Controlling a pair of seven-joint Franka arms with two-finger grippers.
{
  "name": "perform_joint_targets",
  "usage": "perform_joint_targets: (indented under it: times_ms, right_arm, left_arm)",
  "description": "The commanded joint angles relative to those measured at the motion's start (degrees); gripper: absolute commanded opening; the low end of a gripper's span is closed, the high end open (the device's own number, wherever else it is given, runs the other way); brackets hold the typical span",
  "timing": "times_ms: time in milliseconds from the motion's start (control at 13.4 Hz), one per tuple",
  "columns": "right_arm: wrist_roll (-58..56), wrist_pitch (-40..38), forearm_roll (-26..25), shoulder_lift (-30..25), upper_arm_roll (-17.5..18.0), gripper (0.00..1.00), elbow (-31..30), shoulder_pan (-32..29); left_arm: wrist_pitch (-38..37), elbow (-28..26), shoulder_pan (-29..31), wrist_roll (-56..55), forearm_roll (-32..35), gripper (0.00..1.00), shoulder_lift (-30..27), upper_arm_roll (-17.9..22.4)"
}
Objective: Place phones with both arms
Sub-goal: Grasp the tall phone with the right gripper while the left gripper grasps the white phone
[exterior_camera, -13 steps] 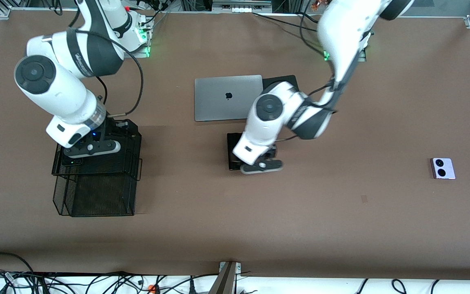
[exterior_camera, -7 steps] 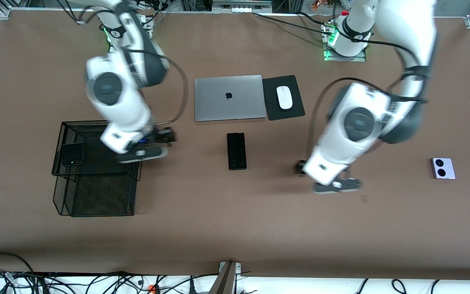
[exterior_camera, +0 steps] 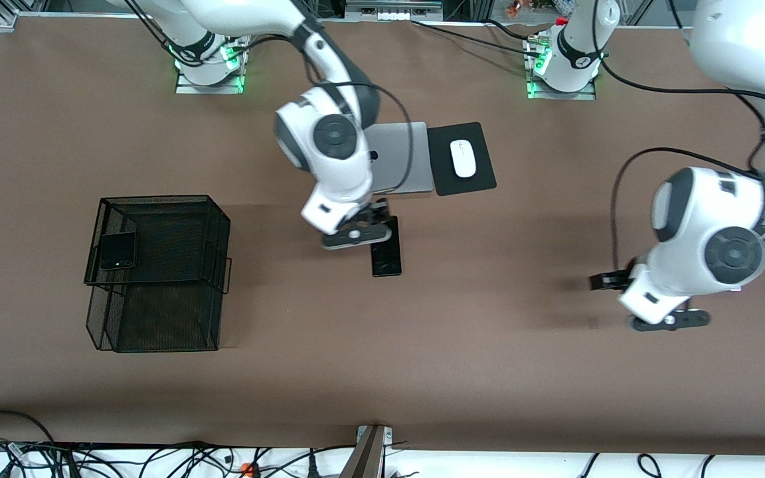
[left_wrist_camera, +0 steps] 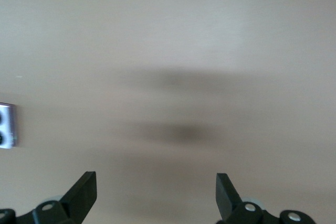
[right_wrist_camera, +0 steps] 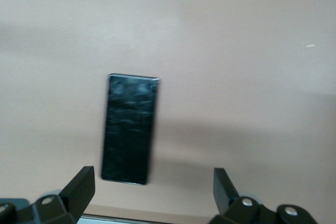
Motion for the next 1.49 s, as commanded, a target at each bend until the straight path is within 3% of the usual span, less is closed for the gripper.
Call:
perform_joint_targets:
  times_ms: [0, 299, 746, 970, 1418]
  right_arm:
    - [2.2, -0.1, -0.7, 3.9, -0.2, 1.0, 3.7, 1.7]
    - [2.7, 4.9, -0.9, 5.9, 0.3, 1.0, 1.1, 3.1]
    - [2.3, 13.0, -1.1, 7.8, 0.4, 1.0, -3.4, 3.3]
    - [2.4, 15.9, -1.1, 9.4, 0.4, 1.0, -3.4, 3.3]
    - [2.8, 17.6, -0.8, 11.2, 0.4, 1.0, -3.4, 3.0]
  left_arm:
    - [0.5, -0.8, 5.9, 7.3, 1.5, 1.0, 0.6, -0.9]
    - [0.9, -0.8, 13.7, 16.8, 1.6, 1.0, 2.4, -0.8]
    - [11.4, -2.1, 24.3, 33.8, 1.6, 1.0, 8.3, -0.9]
    - [16.4, -4.9, 25.8, 35.6, 1.6, 1.0, 8.5, -0.8]
    - [19.2, -5.0, 28.9, 37.5, 1.5, 1.0, 11.1, -0.8]
